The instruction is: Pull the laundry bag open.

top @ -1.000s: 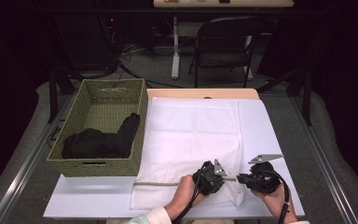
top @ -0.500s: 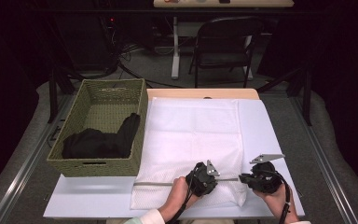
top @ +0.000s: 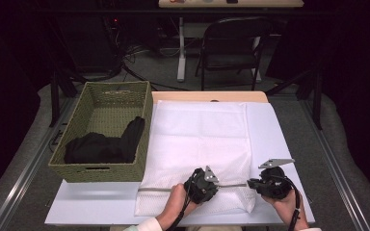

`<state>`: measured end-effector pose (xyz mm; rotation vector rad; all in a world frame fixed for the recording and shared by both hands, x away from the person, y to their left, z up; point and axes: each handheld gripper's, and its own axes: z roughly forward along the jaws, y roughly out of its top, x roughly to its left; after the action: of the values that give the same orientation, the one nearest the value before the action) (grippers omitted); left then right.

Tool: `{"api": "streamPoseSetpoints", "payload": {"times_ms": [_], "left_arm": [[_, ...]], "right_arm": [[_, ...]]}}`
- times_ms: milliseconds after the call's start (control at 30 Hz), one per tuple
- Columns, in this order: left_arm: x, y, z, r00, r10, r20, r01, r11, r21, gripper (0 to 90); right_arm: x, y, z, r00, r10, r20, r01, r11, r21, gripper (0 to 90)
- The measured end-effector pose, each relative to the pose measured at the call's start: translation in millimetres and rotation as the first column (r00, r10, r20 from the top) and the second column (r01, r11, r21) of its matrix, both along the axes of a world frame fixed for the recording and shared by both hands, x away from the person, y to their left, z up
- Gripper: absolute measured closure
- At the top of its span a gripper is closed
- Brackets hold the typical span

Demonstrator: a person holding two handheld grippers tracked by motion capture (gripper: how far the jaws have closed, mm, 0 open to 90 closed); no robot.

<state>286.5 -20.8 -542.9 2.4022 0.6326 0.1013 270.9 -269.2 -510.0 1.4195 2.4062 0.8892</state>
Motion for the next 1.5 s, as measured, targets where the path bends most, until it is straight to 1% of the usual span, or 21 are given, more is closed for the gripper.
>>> {"api": "streamPoseSetpoints", "payload": {"times_ms": [100, 167, 233, 300, 333, 367, 433, 533, 600, 633, 733, 833, 900, 967, 1033, 1167, 1267, 1300, 1400, 1467, 1500], "left_arm": [[-0.3, 4.7, 1.0, 1.0, -0.002, -0.003, 0.002, 1.0, 0.004, 86.0], [-0.5, 7.6, 1.7, 1.0, 0.0, -0.009, 0.0, 1.0, -0.006, 86.0], [-1.3, 9.6, 2.0, 1.0, 0.008, 0.002, -0.008, 0.9999, -0.014, 86.0], [-1.4, 10.2, 1.3, 0.9999, 0.011, 0.001, -0.011, 0.9999, -0.013, 86.1], [-1.1, 10.2, 0.5, 0.9999, 0.012, 0.006, -0.012, 0.9999, -0.008, 86.1], [-0.9, 10.0, -0.5, 0.9999, 0.014, 0.0, -0.014, 0.9999, -0.007, 86.1], [0.1, 9.1, -2.6, 0.9999, 0.012, -0.002, -0.012, 0.9999, 0.0, 86.1], [0.5, 6.2, -4.6, 0.9999, 0.013, 0.006, -0.013, 0.9998, 0.013, 86.0], [2.0, 4.7, -3.6, 1.0, 0.001, 0.0, -0.001, 0.9998, 0.021, 85.9], [2.3, 3.7, -3.3, 0.9999, 0.006, 0.009, -0.006, 0.9996, 0.028, 85.7], [4.8, 0.7, -2.4, 0.9999, -0.012, 0.0, 0.012, 0.9992, 0.038, 85.1], [6.4, -2.8, -1.6, 0.9998, -0.018, -0.004, 0.018, 0.9987, 0.047, 84.1], [6.6, -6.1, -1.4, 0.9995, -0.029, 0.011, 0.029, 0.9982, 0.052, 81.8], [4.7, -10.5, -1.3, 0.9987, -0.04, 0.031, 0.037, 0.9968, 0.07, 80.2], [4.6, -13.2, -0.9, 0.9985, -0.039, 0.039, 0.035, 0.9962, 0.08, 80.2], [5.9, -15.9, -1.3, 0.9986, -0.028, 0.044, 0.025, 0.9962, 0.084, 80.5], [5.5, -16.5, -1.7, 0.9983, -0.02, 0.055, 0.015, 0.9961, 0.087, 82.7], [6.4, -15.9, -1.5, 0.9984, -0.02, 0.052, 0.016, 0.9961, 0.087, 84.1], [8.4, -13.2, -1.9, 0.9989, -0.006, 0.045, 0.003, 0.9972, 0.074, 85.8], [9.2, -10.9, -1.7, 0.9995, -0.001, 0.032, -0.001, 0.998, 0.063, 86.0], [9.0, -10.1, -1.7, 0.9992, 0.007, 0.039, -0.01, 0.998, 0.063, 86.0]], "right_arm": [[0.4, 0.0, -0.4, 1.0, 0.003, 0.003, -0.003, 1.0, -0.002, 85.3], [0.5, 0.1, -0.5, 1.0, 0.003, 0.001, -0.003, 1.0, 0.003, 85.3], [0.6, 0.9, -0.9, 1.0, 0.009, 0.001, -0.009, 1.0, 0.003, 85.3], [0.6, 1.6, -0.7, 1.0, 0.009, -0.002, -0.009, 1.0, 0.002, 85.3], [0.6, 1.9, -0.7, 0.9999, 0.012, -0.001, -0.012, 1.0, 0.002, 85.4], [0.6, 1.9, -0.7, 0.9999, 0.011, -0.001, -0.011, 1.0, 0.001, 85.4], [0.5, 0.9, -0.6, 0.9999, 0.009, -0.006, -0.009, 1.0, 0.024, 85.4], [-0.1, 2.1, 0.0, 0.9999, 0.013, -0.001, -0.013, 1.0, 0.012, 85.4], [-0.3, 2.2, 0.5, 0.9998, 0.018, 0.005, -0.018, 1.0, 0.01, 85.3], [-0.4, 2.0, 0.9, 0.9998, 0.016, 0.012, -0.016, 1.0, 0.006, 85.4], [-0.8, 2.4, 1.5, 0.9998, 0.015, 0.012, -0.015, 1.0, 0.004, 85.3], [-1.0, 3.0, 1.8, 0.9998, 0.016, 0.013, -0.016, 1.0, 0.001, 85.3], [-1.0, 3.8, 1.7, 0.9998, 0.016, 0.013, -0.016, 1.0, 0.001, 85.3], [-1.0, 4.2, 1.7, 0.9997, 0.019, 0.014, -0.019, 1.0, 0.0, 85.3], [-1.3, 4.5, 1.9, 0.9997, 0.02, 0.015, -0.02, 1.0, 0.001, 85.3], [-1.7, 5.0, 2.2, 0.9996, 0.023, 0.018, -0.023, 1.0, -0.002, 85.3], [-2.0, 5.1, 2.6, 0.9996, 0.02, 0.018, -0.02, 1.0, 0.001, 85.3], [-2.1, 4.9, 2.7, 0.9996, 0.02, 0.019, -0.02, 1.0, 0.0, 85.3], [-2.3, 3.7, 3.1, 0.9995, 0.019, 0.024, -0.019, 1.0, -0.005, 85.2], [-2.5, 2.8, 3.4, 0.9994, 0.02, 0.028, -0.02, 1.0, -0.007, 85.2], [-2.7, 2.7, 3.5, 0.9995, 0.02, 0.026, -0.02, 1.0, -0.008, 85.2]]}}
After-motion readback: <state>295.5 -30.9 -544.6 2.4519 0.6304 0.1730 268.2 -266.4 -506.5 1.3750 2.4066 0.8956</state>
